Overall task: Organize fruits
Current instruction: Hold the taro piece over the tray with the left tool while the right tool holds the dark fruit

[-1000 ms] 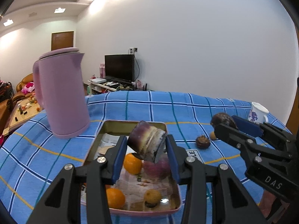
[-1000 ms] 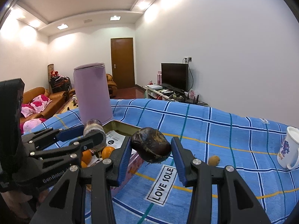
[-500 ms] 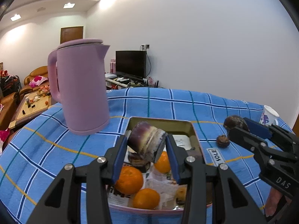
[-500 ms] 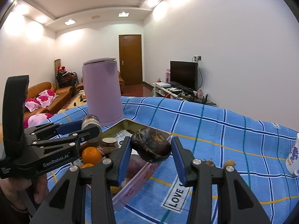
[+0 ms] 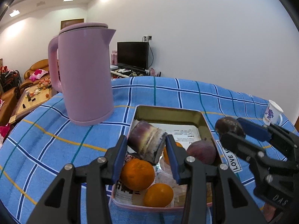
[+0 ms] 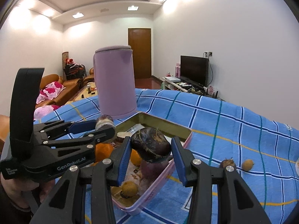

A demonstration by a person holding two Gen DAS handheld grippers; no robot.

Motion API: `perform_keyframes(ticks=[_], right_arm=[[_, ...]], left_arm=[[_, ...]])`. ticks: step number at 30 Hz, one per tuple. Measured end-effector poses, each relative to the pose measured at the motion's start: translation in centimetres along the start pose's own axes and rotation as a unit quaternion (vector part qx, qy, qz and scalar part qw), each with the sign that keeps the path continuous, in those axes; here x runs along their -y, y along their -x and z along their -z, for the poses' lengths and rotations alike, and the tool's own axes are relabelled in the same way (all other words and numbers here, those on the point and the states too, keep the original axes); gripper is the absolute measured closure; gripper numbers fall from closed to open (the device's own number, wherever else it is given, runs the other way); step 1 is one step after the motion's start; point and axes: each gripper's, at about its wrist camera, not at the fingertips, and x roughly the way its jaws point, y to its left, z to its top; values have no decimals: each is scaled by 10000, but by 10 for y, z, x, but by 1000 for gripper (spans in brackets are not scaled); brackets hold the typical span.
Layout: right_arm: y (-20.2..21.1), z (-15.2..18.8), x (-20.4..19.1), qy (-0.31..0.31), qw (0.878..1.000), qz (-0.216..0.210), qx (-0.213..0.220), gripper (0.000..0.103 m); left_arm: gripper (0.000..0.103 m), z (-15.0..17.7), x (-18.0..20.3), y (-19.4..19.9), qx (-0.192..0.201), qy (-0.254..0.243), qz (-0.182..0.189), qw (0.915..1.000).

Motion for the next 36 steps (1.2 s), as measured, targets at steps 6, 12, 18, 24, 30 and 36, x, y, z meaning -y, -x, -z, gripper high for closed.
perform_keyframes(ticks=[6,12,18,24,30,36], right_arm=[[-7,3,-6,24,9999,-35,-97,58],[-12,7,-11,60,9998,-58,-204,58],[-15,11,-12,44,9995,-79,-287,58],[-18,14,-13,39,9994,-95,-332,58],[-19,14,-13,32,9993,-114,-354,58],[-20,15,-12,33,9992,-137,-366,58]], left_arm=[[59,1,-4,-5,-56,26,15,10000],[59,3,-8,-10,-137,54,40,9999],[59,5,-9,-15,-239,72,73,9997],[59,6,-8,-17,-268,67,75,9996],[59,7,-7,-17,-242,32,48,9997],[59,8,-4,-16,-222,-33,43,9997]])
